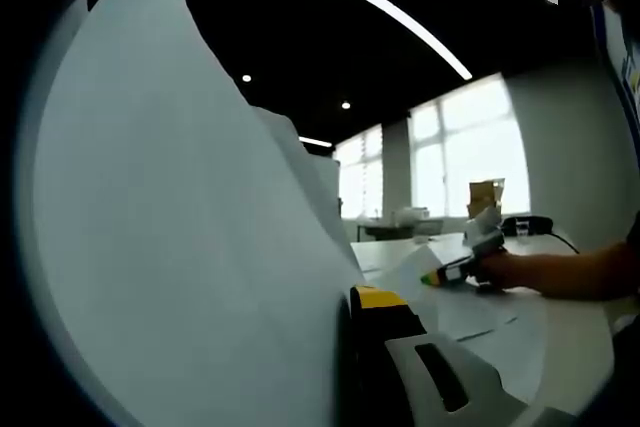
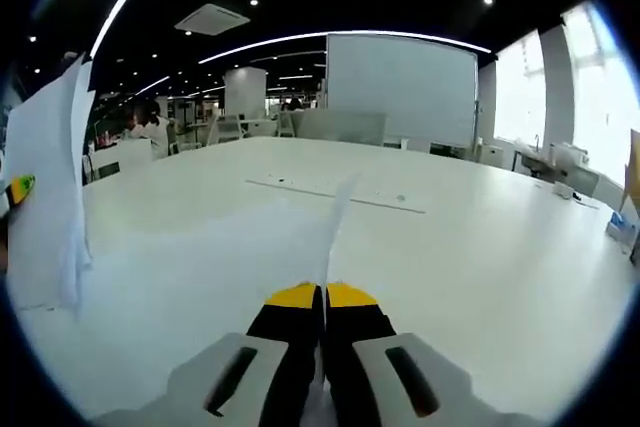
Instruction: Organize the stack of printing papers by aligning and flattening the scattered papers on the table
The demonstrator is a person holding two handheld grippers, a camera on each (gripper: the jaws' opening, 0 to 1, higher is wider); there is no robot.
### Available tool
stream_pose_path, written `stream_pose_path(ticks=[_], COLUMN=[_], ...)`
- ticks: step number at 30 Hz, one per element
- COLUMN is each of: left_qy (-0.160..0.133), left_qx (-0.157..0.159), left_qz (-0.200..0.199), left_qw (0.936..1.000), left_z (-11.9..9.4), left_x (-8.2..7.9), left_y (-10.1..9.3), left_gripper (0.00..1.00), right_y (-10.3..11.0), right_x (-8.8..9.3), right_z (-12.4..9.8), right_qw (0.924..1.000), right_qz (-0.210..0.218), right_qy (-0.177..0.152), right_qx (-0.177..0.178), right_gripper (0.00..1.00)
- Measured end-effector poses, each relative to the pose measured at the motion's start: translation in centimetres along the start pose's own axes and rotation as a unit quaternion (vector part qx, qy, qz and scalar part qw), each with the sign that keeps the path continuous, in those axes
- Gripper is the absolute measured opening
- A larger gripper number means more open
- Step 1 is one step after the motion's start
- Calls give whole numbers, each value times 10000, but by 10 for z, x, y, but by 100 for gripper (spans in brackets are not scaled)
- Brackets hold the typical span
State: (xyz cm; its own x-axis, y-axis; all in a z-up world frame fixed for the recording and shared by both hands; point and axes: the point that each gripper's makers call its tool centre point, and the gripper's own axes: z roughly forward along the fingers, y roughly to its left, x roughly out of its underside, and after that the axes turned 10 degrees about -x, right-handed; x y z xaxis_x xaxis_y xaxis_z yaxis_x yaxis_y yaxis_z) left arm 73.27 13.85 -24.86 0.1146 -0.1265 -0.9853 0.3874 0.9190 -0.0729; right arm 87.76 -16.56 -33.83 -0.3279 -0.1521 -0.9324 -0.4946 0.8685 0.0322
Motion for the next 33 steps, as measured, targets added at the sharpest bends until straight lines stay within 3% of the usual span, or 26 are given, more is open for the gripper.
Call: stream_pose_path(ticks=[33], left_qy=[29], left_qx=[-8], left_qz=[18], left_qw=[10000], left_z=[2], left_x=[0], left_y=[-2], left_gripper=[10], right_y=[6], right_x=[-27], right_z=[-14], right_qw=[9988], right_qz=[-308], right_qy=[-370], right_qx=[83], right_gripper=[0])
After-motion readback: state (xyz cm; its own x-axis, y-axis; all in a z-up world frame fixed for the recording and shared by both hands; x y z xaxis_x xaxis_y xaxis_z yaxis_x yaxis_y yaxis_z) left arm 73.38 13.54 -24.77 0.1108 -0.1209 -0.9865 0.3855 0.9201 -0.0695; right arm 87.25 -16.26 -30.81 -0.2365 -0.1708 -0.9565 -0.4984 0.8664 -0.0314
